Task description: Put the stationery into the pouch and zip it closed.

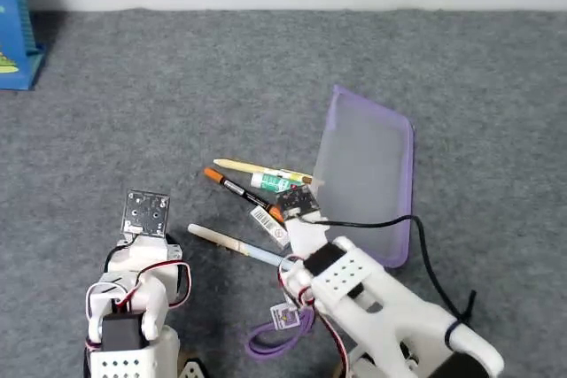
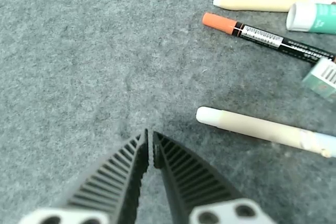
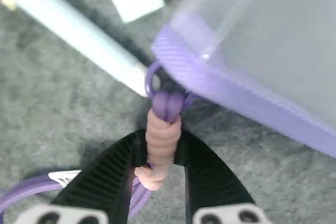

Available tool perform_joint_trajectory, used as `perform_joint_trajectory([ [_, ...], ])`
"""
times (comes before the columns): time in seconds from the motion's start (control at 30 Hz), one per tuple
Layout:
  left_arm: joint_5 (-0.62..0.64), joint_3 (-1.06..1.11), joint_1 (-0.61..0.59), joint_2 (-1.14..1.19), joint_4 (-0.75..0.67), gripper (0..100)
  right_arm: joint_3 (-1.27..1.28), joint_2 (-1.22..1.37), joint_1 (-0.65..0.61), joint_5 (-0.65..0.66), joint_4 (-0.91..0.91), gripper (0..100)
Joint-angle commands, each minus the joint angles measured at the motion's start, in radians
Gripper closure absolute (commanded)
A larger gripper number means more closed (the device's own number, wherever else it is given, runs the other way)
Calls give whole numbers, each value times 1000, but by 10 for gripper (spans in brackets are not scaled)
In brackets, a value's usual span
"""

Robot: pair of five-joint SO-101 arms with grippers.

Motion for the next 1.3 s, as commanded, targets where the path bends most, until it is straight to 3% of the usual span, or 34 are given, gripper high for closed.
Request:
perform_joint_trajectory([
  [0.0,-11,-12,2,-8,5,986,-41,-39,27,60,47,990],
  [0.47,-11,-12,2,-8,5,986,-43,-742,232,476,318,991],
  [0.97,-11,-12,3,-8,5,986,-43,-1020,358,509,360,991],
  [1.27,-12,-12,129,-8,26,986,-43,-1165,453,565,369,991],
])
